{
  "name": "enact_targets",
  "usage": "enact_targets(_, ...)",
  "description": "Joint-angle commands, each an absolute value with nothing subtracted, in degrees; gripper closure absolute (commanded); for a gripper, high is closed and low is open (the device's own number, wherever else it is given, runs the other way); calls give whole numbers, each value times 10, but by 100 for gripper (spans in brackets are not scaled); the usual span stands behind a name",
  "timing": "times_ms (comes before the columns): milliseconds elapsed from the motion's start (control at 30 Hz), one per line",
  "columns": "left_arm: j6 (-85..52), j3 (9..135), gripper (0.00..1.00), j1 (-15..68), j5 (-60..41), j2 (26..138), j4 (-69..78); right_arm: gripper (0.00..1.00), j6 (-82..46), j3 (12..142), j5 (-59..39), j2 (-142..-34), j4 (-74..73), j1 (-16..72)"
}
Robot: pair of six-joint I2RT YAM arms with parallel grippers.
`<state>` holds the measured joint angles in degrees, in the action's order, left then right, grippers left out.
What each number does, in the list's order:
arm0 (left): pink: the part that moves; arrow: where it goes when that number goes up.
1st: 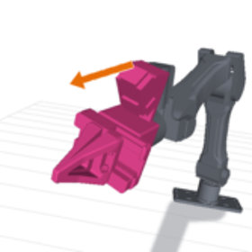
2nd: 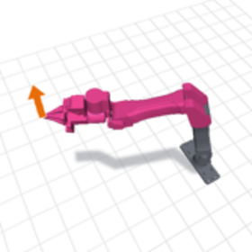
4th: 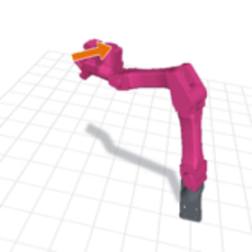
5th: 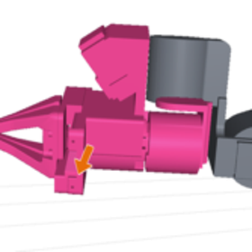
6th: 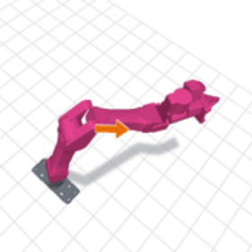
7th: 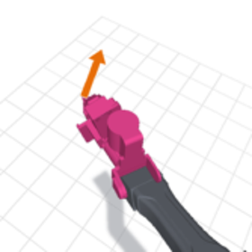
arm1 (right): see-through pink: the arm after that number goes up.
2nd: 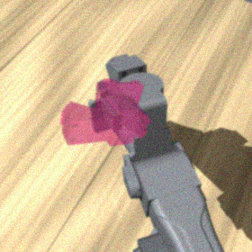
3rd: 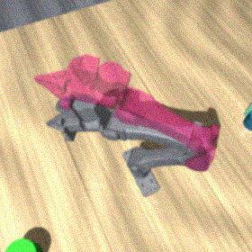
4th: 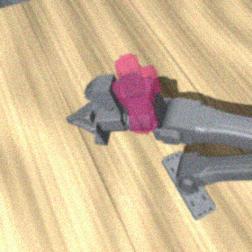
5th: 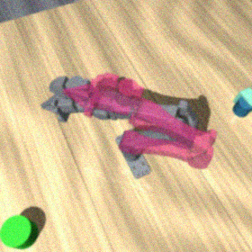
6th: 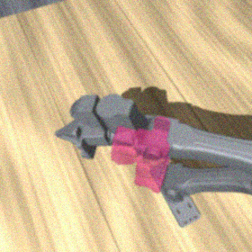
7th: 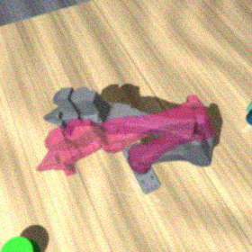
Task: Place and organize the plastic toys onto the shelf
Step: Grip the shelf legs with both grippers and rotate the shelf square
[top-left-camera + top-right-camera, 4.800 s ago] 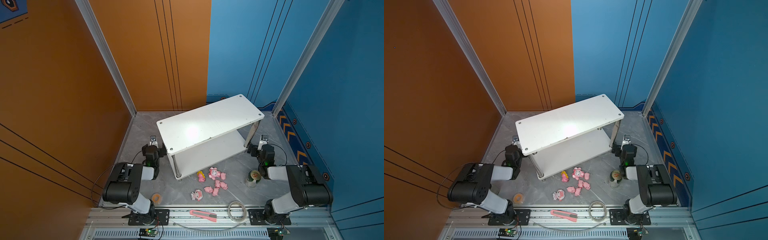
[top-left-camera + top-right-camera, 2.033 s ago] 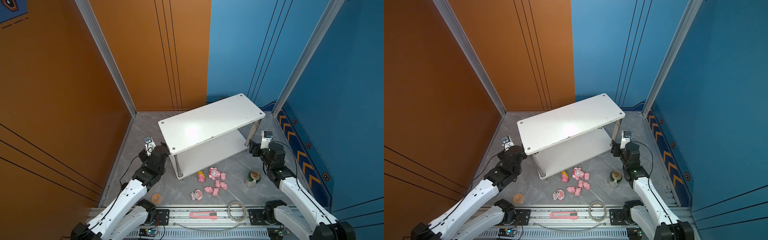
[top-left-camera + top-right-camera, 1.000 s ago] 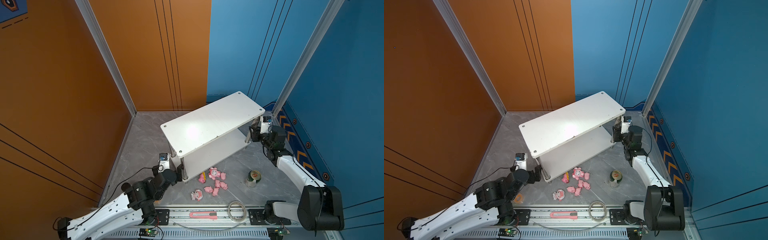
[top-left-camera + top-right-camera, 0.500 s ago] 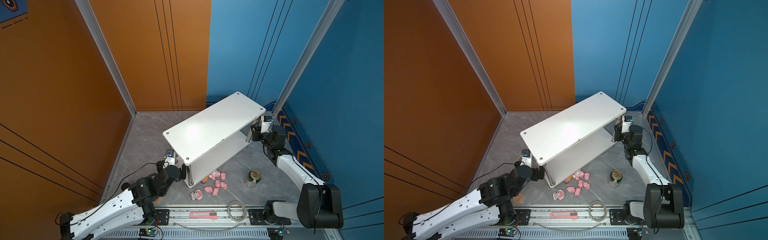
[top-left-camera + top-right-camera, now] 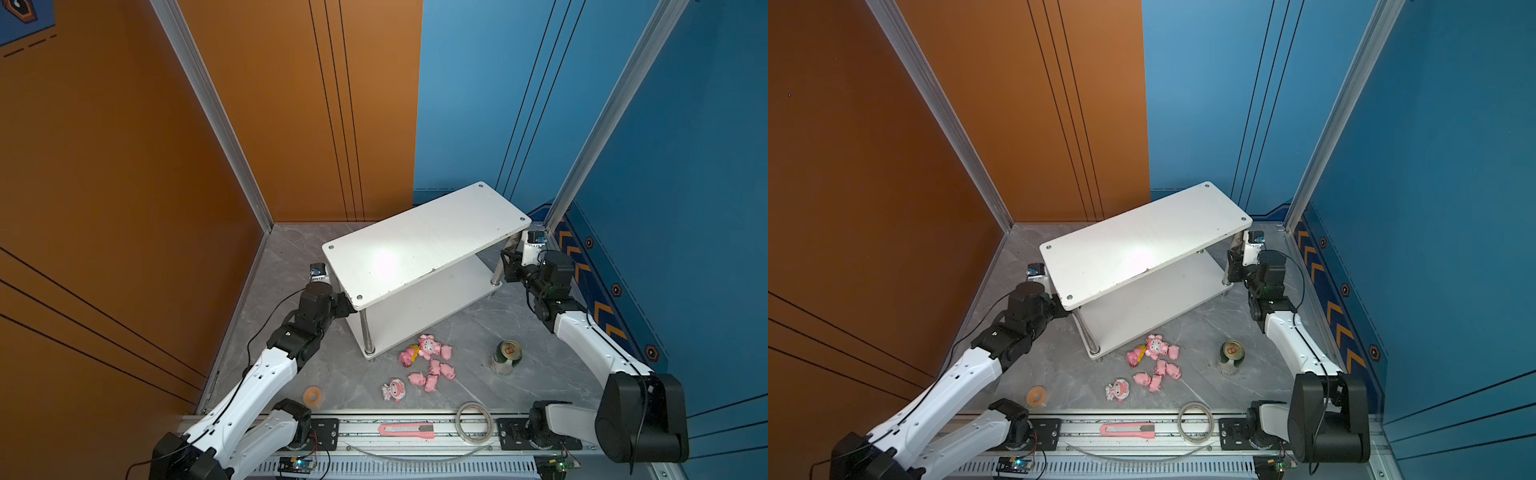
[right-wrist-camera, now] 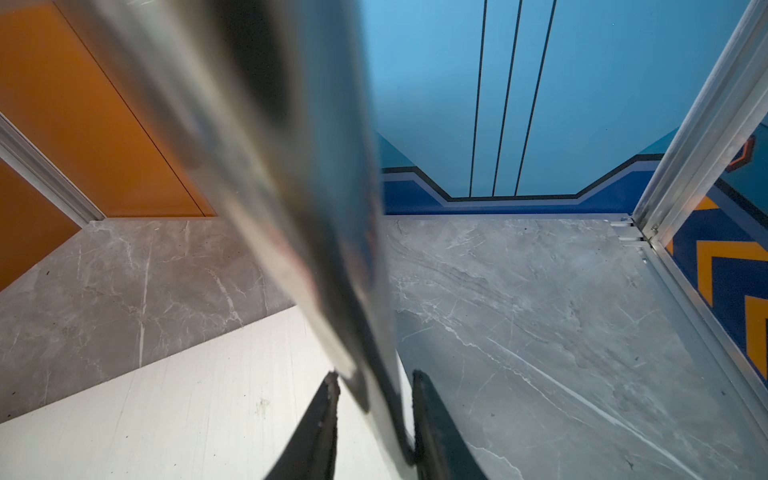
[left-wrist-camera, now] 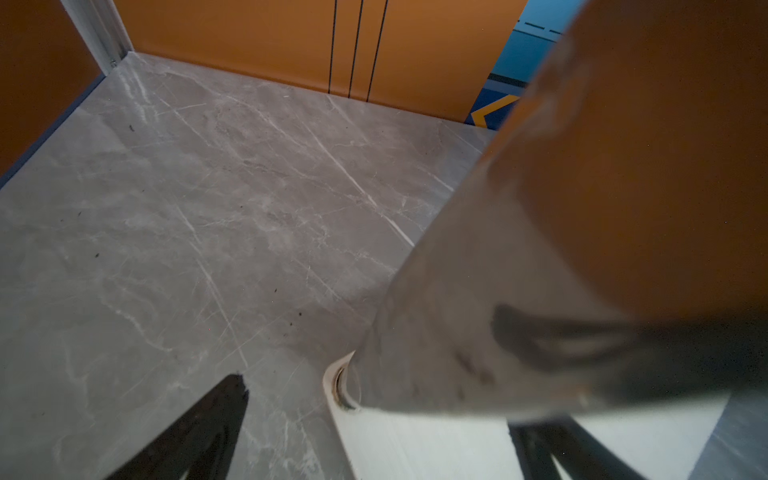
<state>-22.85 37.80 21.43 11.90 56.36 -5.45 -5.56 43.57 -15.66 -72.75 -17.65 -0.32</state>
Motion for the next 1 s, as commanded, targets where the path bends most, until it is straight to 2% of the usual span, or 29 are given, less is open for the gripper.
enact_targets(0, -205, 419, 2, 205, 68, 627, 49, 67, -62, 454, -179, -733, -193, 3)
enact_targets(300, -168, 579, 2, 160, 13, 863, 141, 60, -71, 463, -187, -769, -220, 6)
enact_targets(567, -155, 820, 2, 103, -71, 1064, 121, 53, -83, 476, -188, -803, -236, 9)
enact_targets(733, -156, 978, 2, 83, -127, 1169, 55, 47, -95, 491, -194, -819, -243, 17)
enact_targets(833, -163, 1036, 2, 73, -150, 1193, 7, 45, -110, 494, -195, -817, -248, 25)
enact_targets(967, -177, 974, 2, 57, -145, 1140, 13, 51, -144, 488, -190, -808, -262, 36)
